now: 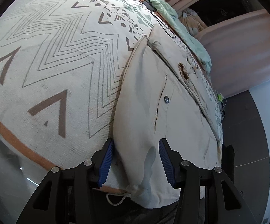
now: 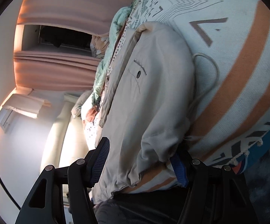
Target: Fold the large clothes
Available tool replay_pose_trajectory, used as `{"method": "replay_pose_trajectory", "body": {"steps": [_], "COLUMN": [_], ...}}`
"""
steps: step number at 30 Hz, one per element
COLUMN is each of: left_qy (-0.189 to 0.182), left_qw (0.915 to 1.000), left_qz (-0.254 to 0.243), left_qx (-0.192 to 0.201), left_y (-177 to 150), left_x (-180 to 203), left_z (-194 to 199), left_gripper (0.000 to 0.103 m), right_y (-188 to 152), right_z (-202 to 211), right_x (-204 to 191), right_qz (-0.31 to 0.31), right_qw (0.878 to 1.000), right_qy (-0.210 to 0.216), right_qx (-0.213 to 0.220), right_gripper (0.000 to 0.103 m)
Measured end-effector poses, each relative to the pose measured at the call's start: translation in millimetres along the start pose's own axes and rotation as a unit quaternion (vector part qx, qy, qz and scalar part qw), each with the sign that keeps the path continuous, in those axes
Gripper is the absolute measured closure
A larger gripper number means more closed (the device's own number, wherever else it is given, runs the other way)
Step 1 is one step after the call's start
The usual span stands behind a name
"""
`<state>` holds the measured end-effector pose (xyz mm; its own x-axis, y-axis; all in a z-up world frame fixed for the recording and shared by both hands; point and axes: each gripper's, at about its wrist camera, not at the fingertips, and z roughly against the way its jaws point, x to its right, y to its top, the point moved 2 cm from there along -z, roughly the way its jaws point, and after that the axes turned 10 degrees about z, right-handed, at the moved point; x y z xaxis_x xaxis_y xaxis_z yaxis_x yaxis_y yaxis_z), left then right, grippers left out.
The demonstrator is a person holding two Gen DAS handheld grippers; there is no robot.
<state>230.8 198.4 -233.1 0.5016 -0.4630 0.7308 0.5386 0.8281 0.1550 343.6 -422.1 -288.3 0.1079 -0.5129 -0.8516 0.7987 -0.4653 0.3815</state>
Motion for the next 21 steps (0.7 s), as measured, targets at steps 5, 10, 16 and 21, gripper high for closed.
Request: {"method": "replay_pose_trajectory", "body": {"steps": [5, 10, 16, 21], "left_qy": [-0.029, -0.075, -0.052, -0.013], "left_qw": [0.9992, 0.9965, 0.9977, 0.9995], "left_qz": [0.011, -0.016, -0.003, 0.004], "left_qx": [-0.026, -0.035, -0.043, -0.028], "left_y": [8, -8, -21, -16], "left_x": [13, 25, 12, 16], "left_z": [-15, -6, -22, -31], "left_gripper": [0.052, 0.052, 0.052, 0.088], "right_y": [6, 4, 6, 13], "right_z": [-5, 2, -8, -18], "right_x": [-6, 0, -1, -5], "right_qz": [0.003, 0.001, 0.004, -0.002], "right_qw": [1.0, 1.0, 1.0, 0.998], "right_qy": [0.018, 0.019, -0.008, -0.061], "right_qx": [0.013, 0.023, 0.011, -0.004], "right_gripper": [0.038, 0.038, 0.044, 0.087]}}
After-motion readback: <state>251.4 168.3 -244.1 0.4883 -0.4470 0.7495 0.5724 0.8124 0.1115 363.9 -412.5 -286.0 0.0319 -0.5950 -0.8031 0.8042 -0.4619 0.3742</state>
